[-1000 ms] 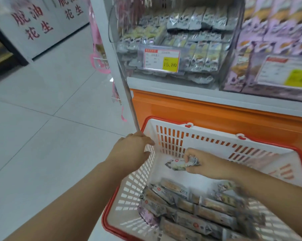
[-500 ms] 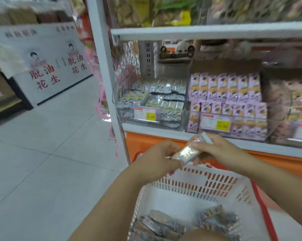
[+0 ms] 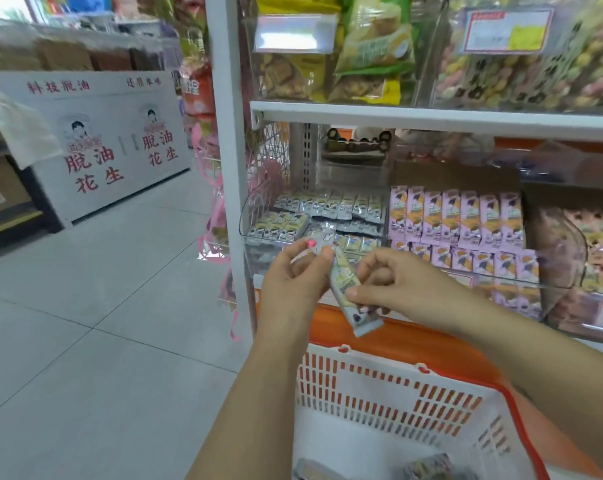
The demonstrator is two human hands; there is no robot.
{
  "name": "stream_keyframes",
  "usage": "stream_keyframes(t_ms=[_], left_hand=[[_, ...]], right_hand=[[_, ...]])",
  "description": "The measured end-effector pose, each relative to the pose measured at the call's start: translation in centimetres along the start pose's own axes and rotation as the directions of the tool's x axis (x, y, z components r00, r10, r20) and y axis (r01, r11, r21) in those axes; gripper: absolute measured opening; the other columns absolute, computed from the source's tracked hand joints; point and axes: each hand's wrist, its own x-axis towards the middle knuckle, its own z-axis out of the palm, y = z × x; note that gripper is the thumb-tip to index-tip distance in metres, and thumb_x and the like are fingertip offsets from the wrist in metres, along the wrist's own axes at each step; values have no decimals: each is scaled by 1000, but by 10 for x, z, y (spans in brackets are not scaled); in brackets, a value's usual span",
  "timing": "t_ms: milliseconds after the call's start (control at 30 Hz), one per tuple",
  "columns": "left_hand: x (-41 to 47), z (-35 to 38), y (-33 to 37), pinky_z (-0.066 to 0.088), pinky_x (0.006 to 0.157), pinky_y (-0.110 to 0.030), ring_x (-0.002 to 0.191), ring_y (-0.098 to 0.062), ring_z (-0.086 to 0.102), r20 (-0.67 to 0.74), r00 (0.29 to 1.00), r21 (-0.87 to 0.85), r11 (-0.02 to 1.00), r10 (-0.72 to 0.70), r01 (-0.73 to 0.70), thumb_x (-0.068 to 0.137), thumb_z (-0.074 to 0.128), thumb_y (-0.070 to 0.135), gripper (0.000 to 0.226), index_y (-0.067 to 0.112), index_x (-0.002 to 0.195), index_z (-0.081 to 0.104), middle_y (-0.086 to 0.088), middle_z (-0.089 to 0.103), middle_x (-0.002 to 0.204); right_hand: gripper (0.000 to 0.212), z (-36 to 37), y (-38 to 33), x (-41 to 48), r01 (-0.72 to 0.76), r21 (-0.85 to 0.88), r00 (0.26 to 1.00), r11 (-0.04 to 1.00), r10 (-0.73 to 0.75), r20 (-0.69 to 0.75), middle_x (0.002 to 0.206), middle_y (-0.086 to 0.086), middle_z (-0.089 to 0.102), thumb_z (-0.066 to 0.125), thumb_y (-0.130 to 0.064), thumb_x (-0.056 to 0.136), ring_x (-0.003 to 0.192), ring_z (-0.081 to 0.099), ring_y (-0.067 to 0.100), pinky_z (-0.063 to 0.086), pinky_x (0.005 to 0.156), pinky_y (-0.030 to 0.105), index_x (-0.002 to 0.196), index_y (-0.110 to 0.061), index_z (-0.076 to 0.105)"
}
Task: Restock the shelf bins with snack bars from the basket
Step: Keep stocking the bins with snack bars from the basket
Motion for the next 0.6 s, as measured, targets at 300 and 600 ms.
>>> stream_keyframes(t_ms=[300, 600], left_hand=[[26, -28, -18, 37, 94, -22, 120, -6, 48, -93, 982, 643, 763, 164, -67, 99, 46, 21, 36, 33, 133, 48, 12, 48, 139], [38, -33, -40, 32, 106, -24, 133, -9, 37, -51, 993, 740, 671, 103, -32, 96, 51, 19, 41, 31, 135, 46, 11, 41, 144]], right_hand=[[25, 13, 2, 138, -96, 76, 913, 992, 118, -390, 75, 9, 58, 64, -33, 89, 65, 53, 21, 49, 70, 37, 97, -14, 49], [37, 32, 15, 195, -357, -264, 904, 896, 260, -339, 63, 8, 51, 53, -22, 95, 57, 47, 20, 32, 48, 25, 62, -9, 46]])
